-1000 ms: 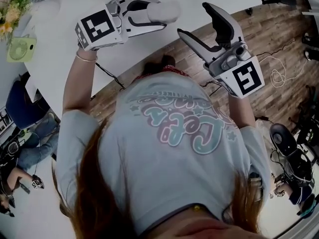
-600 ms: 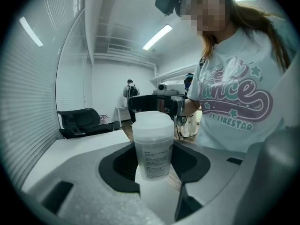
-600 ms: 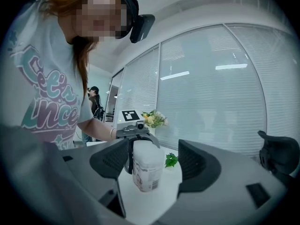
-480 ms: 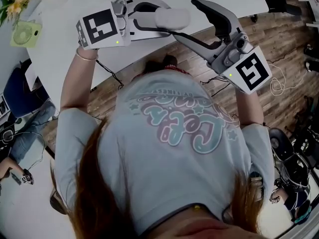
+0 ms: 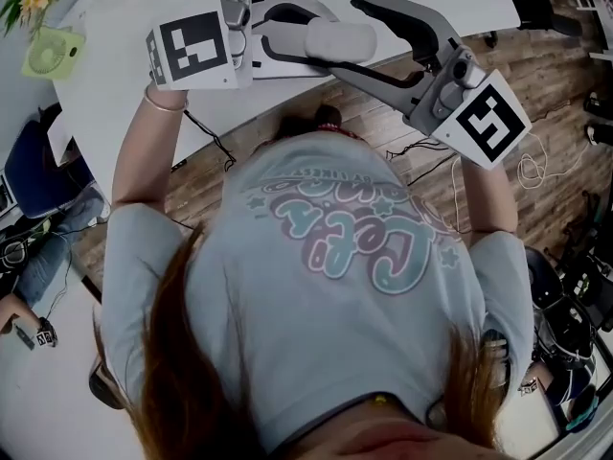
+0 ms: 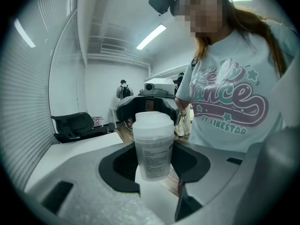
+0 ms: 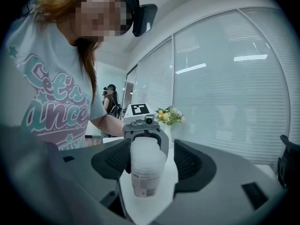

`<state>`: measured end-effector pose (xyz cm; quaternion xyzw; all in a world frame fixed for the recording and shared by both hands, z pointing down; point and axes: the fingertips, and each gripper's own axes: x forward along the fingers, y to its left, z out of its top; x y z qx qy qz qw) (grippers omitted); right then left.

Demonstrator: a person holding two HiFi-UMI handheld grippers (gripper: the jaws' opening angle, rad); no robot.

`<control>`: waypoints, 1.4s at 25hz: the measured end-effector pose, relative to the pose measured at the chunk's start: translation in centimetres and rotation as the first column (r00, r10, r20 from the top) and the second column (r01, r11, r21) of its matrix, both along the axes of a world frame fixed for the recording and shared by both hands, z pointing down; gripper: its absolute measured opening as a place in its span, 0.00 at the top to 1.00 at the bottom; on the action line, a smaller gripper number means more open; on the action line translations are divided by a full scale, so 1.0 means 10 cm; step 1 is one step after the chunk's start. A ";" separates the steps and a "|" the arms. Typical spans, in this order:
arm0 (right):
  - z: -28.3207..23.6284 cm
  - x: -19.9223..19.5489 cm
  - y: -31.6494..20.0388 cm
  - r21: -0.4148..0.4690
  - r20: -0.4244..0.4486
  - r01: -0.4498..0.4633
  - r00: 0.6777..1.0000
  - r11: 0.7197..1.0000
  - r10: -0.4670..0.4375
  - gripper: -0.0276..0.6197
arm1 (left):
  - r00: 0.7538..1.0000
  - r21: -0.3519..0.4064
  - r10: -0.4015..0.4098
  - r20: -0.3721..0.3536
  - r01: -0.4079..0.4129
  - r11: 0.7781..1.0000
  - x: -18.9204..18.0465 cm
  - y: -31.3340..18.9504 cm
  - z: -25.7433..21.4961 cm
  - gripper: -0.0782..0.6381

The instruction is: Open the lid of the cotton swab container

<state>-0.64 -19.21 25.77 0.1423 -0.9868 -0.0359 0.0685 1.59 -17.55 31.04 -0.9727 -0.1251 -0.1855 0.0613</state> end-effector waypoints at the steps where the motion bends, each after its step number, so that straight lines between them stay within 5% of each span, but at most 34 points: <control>1: -0.01 -0.01 0.01 -0.004 -0.001 0.011 1.000 1.000 -0.011 0.51 | 1.000 0.001 0.003 -0.002 -0.003 1.000 -0.01 0.01 -0.01 0.63; 10: -0.04 -0.08 0.09 -0.010 -0.027 0.080 0.996 0.997 -0.080 0.60 | 1.000 0.021 0.007 -0.008 -0.006 1.000 -0.01 0.02 -0.08 0.63; 35: -0.04 -0.14 0.12 -0.052 -0.054 0.174 0.983 0.983 -0.177 0.62 | 1.000 0.060 -0.002 0.006 0.001 0.998 -0.01 0.02 -0.10 0.63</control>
